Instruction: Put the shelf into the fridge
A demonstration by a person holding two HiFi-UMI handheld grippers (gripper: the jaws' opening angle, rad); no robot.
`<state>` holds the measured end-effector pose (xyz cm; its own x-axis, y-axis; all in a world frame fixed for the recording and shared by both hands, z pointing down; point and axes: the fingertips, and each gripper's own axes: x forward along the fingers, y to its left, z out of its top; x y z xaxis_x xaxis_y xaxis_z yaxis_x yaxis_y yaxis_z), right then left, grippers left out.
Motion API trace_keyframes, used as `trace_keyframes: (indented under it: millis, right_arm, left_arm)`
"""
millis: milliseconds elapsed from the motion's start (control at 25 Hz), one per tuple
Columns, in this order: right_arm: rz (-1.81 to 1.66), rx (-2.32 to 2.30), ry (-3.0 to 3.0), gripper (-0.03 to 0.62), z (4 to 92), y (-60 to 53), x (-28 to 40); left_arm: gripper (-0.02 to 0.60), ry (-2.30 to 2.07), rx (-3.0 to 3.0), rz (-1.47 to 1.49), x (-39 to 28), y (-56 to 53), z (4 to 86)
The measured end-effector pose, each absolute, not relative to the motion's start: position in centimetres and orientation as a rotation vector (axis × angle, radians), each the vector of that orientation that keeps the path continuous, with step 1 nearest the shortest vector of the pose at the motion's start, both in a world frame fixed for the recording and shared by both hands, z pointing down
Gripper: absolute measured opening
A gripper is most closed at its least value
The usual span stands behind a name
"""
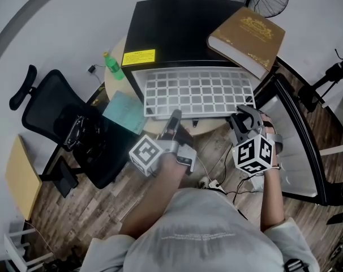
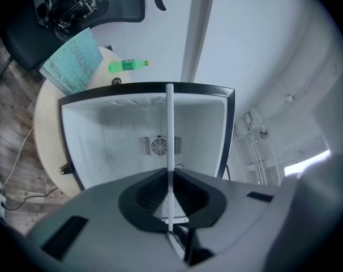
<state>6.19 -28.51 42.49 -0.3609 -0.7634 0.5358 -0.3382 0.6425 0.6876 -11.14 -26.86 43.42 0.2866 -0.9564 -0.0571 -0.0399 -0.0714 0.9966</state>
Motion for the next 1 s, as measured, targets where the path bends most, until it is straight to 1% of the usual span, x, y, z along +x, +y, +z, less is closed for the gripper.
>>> trace_keyframes:
  millis: [520, 680, 1000]
  right_arm:
    - [-0.59, 0.95, -1.928, 0.12, 41.4, -30.9, 6.1]
    - [-0.584, 0.986, -1.902, 0.101, 41.5, -31.4, 6.0]
    - [-0.592, 0.994, -1.808, 0.098, 41.4, -32.3, 5.7]
  left_arm:
    - [0.039, -1.033, 1.408, -1.022, -11.7, -29.3, 42.9]
    - [0.038, -1.048, 1.405, -1.038, -11.8, -29.9, 42.8]
    - [0.04, -1.05, 1.401, -1.037, -11.9, -31.0, 42.7]
